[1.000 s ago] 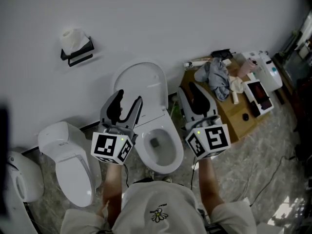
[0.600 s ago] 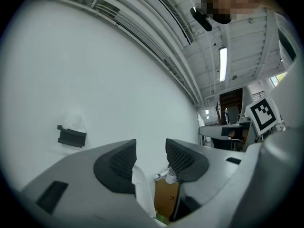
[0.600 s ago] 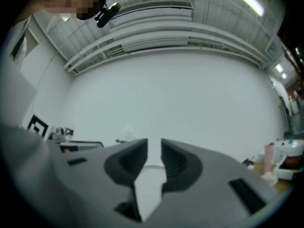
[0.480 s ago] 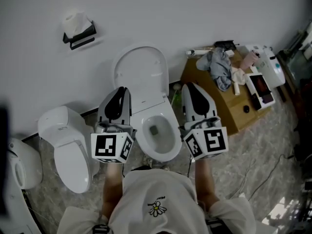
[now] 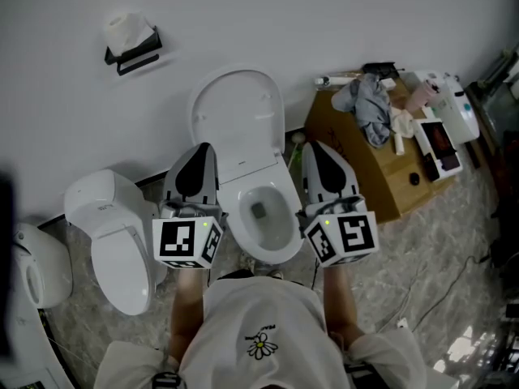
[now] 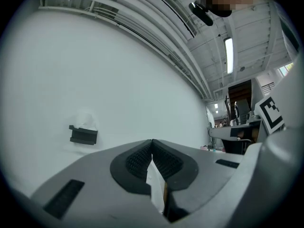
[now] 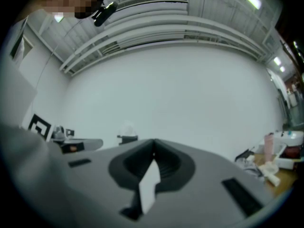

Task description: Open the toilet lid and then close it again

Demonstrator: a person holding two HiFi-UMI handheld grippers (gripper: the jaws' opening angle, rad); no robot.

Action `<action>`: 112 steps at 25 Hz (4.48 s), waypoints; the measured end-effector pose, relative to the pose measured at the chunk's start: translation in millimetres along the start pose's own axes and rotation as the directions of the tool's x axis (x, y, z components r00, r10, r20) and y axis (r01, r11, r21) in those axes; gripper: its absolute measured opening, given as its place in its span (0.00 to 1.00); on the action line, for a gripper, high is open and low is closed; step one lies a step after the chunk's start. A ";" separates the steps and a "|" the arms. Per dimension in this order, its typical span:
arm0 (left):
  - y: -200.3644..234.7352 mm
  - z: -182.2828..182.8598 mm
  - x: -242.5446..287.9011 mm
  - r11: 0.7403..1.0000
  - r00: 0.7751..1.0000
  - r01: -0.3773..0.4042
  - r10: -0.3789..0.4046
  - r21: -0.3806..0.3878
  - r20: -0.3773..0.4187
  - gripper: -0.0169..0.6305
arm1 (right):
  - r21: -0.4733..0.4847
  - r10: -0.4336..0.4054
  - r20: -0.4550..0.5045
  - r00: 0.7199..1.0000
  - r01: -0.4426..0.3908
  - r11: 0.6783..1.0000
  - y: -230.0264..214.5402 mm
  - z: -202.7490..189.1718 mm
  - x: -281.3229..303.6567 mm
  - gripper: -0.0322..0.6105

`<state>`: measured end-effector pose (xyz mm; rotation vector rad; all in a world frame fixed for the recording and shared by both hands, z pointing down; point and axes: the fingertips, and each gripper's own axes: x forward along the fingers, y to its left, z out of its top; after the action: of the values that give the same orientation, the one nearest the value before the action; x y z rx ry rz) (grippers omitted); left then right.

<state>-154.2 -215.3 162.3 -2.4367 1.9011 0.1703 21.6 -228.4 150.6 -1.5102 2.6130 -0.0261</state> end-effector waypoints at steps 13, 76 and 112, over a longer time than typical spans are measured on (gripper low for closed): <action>67.7 -55.2 105.8 0.999 0.987 0.009 -0.001 0.052 -0.160 0.40 | -0.166 0.097 -0.231 0.968 -0.138 0.976 -14.9 -61.8 152.8 0.25; 21.6 -197.9 72.4 0.985 0.904 0.082 -0.009 0.154 -0.427 0.33 | -0.412 -0.036 -0.551 0.834 -0.234 0.881 -79.4 -217.1 120.7 0.21; -137.1 -328.2 -131.4 0.958 0.762 0.257 -0.121 0.126 -0.637 0.37 | -0.307 0.024 -0.796 0.605 -0.437 0.846 -74.3 -352.3 -138.1 0.26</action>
<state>-33.8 -89.2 499.0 -2.7165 1.6938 -0.9176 113.1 -162.7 519.4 -1.4631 3.7641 -0.0017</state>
